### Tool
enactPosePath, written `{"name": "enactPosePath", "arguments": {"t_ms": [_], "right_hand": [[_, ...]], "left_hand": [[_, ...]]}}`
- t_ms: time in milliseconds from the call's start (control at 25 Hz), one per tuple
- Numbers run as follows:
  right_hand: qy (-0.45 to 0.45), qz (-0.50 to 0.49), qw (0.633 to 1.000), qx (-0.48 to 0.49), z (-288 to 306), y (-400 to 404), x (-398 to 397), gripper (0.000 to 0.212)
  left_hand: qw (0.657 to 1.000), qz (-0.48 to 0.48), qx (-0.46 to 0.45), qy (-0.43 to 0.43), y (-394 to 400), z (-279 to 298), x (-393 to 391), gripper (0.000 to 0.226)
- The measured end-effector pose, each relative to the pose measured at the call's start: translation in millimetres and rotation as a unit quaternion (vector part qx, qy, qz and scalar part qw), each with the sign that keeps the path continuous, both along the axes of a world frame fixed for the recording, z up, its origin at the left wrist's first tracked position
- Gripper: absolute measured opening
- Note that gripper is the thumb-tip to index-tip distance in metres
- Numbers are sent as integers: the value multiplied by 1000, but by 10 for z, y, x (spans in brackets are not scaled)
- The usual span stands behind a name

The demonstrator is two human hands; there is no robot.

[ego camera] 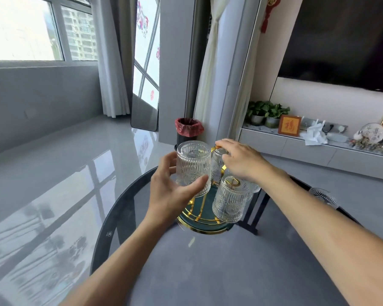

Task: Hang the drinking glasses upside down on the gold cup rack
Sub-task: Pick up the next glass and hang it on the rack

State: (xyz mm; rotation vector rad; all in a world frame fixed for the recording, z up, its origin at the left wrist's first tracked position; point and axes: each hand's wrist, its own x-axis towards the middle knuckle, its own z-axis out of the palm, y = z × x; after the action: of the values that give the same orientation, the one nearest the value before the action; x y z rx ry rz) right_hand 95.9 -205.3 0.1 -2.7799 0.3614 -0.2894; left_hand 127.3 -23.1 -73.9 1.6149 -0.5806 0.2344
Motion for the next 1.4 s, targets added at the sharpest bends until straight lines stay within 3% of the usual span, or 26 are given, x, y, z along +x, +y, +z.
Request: {"name": "enactPosePath", "arguments": {"t_ms": [240, 480, 920, 1000, 1120, 1200, 1280, 1400], "right_hand": [[4, -16, 1000, 11, 28, -10, -22, 74], [-2, -9, 1000, 21, 31, 0, -54, 80], [2, 13, 1000, -4, -110, -35, -37, 86], [-1, 7, 1000, 4, -174, -38, -86, 86], [-86, -14, 995, 39, -354, -88, -327, 79], [-145, -40, 987, 57, -538, -198, -624, 69], [-183, -76, 978, 70, -754, -375, -987, 65], [-172, -127, 969, 120, -1099, -652, -1520, 66]], "left_hand": [[999, -5, 32, -3, -84, -195, 59, 76], [991, -19, 130, 7, -72, -460, 90, 77], [984, -44, 155, 74, -61, -601, 71, 81], [978, -44, 189, 79, -36, -616, 37, 89], [940, -14, 329, 88, 36, -561, -67, 118], [931, 35, 363, 17, 65, -430, -193, 118], [945, 66, 291, -132, 50, -262, -382, 102], [931, 11, 210, -300, -139, -194, -750, 81]]}}
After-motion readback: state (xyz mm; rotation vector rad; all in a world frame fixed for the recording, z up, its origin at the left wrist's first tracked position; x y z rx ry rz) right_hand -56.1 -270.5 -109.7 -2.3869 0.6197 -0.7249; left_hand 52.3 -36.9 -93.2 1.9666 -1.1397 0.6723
